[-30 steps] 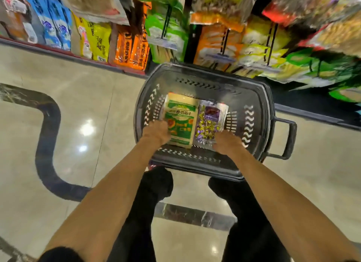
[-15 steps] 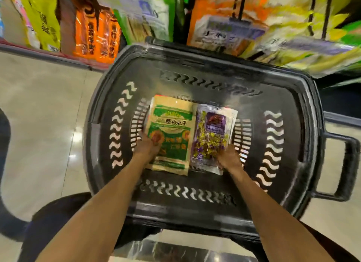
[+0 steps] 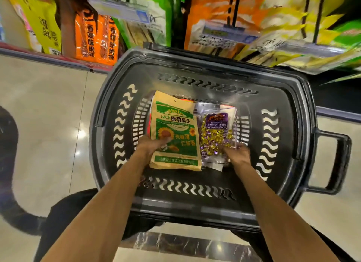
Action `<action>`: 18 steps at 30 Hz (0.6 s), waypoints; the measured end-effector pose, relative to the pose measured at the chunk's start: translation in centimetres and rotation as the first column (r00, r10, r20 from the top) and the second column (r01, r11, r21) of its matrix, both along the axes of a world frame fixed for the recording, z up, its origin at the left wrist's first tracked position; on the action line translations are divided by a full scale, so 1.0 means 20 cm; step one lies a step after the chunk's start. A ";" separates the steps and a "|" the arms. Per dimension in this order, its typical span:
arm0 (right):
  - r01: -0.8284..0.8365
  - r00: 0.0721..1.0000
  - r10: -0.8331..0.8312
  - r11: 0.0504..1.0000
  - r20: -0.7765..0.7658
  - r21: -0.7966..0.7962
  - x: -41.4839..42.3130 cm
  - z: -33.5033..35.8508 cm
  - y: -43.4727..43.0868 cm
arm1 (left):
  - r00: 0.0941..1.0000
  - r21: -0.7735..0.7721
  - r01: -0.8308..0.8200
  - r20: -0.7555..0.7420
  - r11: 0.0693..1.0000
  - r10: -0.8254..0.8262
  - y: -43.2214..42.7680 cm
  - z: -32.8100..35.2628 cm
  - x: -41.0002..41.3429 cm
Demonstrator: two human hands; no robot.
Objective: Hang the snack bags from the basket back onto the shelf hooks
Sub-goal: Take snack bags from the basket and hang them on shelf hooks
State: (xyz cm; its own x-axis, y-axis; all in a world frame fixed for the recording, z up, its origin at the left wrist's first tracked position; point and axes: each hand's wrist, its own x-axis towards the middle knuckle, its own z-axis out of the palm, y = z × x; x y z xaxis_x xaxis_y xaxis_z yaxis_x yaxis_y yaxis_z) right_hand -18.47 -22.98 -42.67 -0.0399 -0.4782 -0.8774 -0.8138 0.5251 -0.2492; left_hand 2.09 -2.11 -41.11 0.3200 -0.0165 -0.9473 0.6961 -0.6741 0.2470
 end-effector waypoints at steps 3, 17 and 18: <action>-0.095 0.995 0.095 0.995 0.002 -0.044 -0.02 0.16 0.00 | 0.999 -0.104 -0.023 -0.029 0.994 0.020 -0.04 0.12 0.00; -0.171 0.973 0.201 0.957 0.110 -0.235 0.04 1.47 0.21 | 0.987 -0.329 -0.077 0.107 0.941 0.118 0.22 1.51 -0.01; -0.123 0.974 0.165 0.960 0.155 -0.250 0.04 1.57 0.25 | 0.985 -0.369 -0.055 0.134 0.928 0.112 0.24 1.66 0.01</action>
State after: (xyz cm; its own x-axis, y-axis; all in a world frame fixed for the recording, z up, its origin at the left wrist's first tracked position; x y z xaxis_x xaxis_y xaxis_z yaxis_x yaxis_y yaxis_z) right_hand -17.65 -18.06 -11.29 0.1865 -0.6630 -0.7250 -0.8099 0.3139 -0.4955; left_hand 2.29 2.69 -7.99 0.4730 -0.3171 -0.8221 0.6817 -0.4595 0.5694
